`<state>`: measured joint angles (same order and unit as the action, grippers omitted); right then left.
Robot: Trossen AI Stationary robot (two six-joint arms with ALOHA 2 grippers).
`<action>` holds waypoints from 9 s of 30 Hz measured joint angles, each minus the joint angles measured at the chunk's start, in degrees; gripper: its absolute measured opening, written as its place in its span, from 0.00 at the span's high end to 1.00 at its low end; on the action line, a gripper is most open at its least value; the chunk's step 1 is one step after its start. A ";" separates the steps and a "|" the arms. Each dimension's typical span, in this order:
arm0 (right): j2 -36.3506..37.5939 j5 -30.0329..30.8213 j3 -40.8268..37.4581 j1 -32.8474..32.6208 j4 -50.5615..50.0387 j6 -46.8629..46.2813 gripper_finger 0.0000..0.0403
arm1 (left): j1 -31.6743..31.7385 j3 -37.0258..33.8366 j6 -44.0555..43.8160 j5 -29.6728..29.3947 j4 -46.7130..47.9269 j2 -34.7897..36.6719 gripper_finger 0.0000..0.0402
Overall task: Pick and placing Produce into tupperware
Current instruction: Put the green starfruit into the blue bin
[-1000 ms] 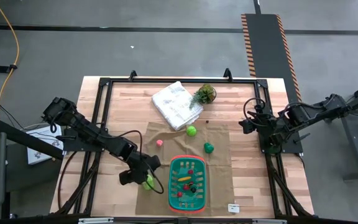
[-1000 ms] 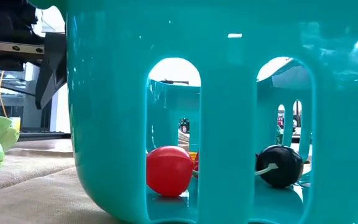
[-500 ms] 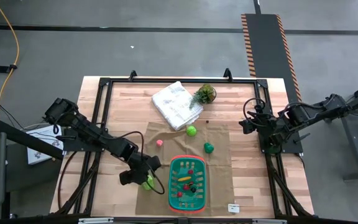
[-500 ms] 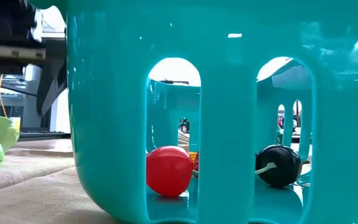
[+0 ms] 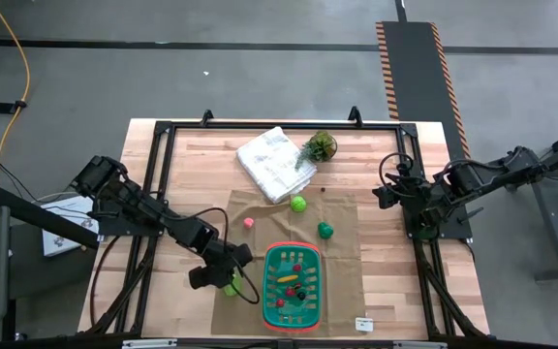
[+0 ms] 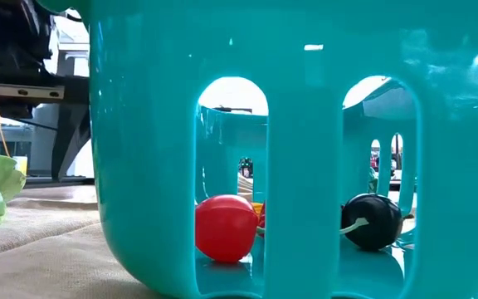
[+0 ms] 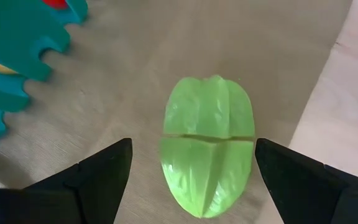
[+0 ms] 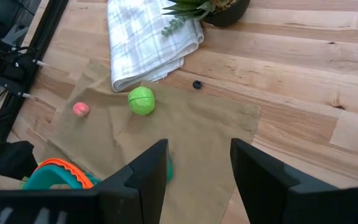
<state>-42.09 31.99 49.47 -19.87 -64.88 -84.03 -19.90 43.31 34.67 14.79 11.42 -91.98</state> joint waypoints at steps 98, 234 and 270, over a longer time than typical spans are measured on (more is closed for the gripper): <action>0.02 2.05 0.00 0.00 -3.26 0.07 0.59 | 0.02 0.02 -0.45 1.49 -1.35 -2.84 0.45; 3.91 4.88 0.07 0.00 -7.23 9.72 0.59 | 7.93 52.11 -31.96 -2.53 21.19 -18.84 0.50; 3.98 4.85 0.00 0.00 -7.21 13.57 0.59 | 7.89 52.04 -44.11 -2.34 25.15 -29.66 0.43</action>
<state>-38.11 36.84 49.47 -19.88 -72.10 -70.46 -12.01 95.35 -9.45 12.44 36.57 -121.65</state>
